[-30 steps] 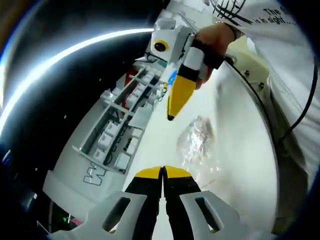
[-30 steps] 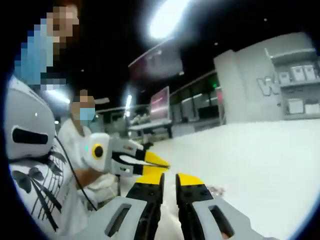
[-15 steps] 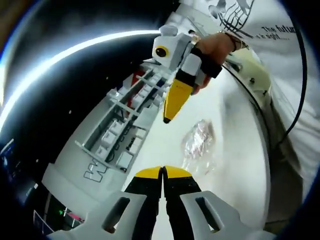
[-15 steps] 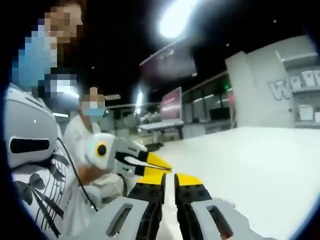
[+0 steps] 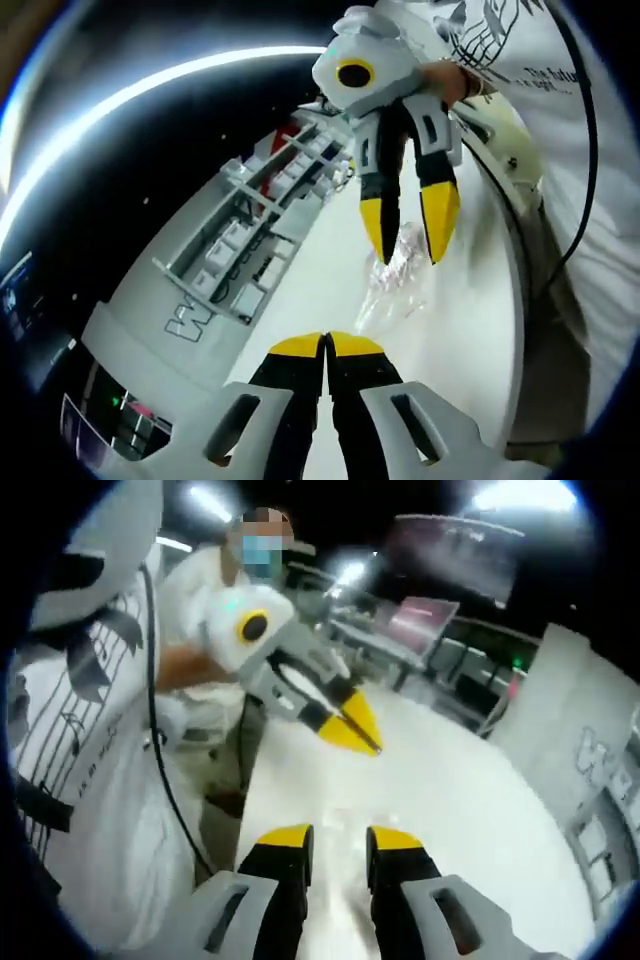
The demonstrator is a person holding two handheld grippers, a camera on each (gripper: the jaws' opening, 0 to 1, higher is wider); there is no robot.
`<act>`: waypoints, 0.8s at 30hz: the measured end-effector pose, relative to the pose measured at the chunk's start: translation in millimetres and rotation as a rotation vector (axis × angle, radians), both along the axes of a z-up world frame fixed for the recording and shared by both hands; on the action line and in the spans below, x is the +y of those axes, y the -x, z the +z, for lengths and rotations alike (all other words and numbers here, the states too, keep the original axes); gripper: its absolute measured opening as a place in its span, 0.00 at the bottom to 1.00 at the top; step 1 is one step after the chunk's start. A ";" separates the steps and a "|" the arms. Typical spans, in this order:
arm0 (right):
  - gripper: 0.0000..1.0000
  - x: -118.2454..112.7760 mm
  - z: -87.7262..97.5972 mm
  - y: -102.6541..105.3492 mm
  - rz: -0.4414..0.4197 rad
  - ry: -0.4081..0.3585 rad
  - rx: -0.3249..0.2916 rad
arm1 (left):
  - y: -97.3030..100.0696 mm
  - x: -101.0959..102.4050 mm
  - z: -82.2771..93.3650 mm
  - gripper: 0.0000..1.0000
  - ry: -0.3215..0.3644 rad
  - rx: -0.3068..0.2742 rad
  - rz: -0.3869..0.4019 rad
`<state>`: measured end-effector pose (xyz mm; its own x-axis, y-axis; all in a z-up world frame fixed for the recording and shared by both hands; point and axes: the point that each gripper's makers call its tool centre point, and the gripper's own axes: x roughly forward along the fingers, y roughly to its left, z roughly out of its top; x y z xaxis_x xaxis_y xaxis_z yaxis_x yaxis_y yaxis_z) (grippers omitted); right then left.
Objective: Open the resealable bag by pulling the two sides of the seal apart until the entire bag opening is separated and visibly accessible.
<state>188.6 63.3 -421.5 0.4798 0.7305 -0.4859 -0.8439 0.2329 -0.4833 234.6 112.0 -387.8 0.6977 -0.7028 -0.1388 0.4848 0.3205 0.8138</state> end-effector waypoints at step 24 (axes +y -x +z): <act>0.00 -12.0 16.5 -24.2 -0.126 -0.177 0.021 | -1.9 -11.9 2.0 0.11 -0.069 -0.062 -0.033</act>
